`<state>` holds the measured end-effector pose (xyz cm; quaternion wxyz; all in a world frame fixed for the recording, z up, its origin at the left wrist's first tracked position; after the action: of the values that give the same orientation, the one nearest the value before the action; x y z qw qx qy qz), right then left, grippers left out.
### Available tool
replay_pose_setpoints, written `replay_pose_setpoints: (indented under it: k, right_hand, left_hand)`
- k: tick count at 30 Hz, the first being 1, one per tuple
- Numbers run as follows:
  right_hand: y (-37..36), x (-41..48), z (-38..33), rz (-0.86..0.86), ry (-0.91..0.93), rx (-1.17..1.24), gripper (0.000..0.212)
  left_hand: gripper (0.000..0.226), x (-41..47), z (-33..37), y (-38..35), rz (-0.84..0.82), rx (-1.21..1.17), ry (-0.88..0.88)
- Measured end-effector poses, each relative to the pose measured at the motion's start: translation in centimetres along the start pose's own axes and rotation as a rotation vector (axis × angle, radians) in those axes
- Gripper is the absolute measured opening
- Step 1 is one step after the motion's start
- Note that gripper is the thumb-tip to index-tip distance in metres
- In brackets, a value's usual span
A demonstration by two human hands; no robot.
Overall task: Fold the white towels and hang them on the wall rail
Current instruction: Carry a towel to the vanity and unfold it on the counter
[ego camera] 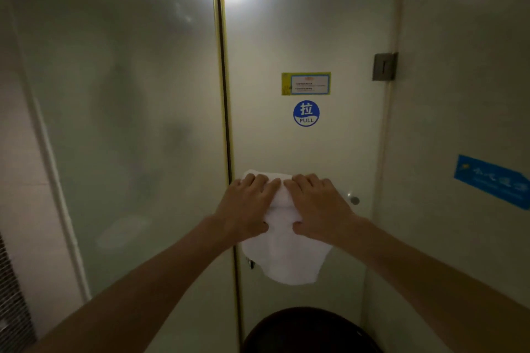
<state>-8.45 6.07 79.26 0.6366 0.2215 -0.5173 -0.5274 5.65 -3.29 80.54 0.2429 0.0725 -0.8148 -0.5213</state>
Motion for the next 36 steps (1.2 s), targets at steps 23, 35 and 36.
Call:
replay_pose_setpoints:
  k: [23,35,36]
  right_hand:
    - [-2.9,8.1,-5.6,-0.066,0.195,0.029,0.074]
    - [-3.0,17.9,-14.1,0.100,0.604,0.159,0.070]
    - [-2.8,18.5,-14.9,0.115,0.643,0.180,0.069]
  left_hand:
    - [0.094,-1.1,-8.3,-5.7,-0.063,0.027,0.126]
    - [0.091,-7.1,-16.1,-5.7,-0.203,0.178,0.476]
    - [0.091,-7.8,-16.6,-5.5,-0.215,0.197,0.510]
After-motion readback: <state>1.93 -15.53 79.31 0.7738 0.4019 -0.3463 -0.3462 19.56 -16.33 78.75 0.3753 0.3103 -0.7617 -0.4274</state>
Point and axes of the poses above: each hand's wrist, its own x-axis towards the middle knuckle, its own y-axis out of the back of the hand, z = x × y, the point moved 1 cm from there along x, towards the middle knuckle, and after that the axes turned 11 degrees about -z, right-handed, at the moved point
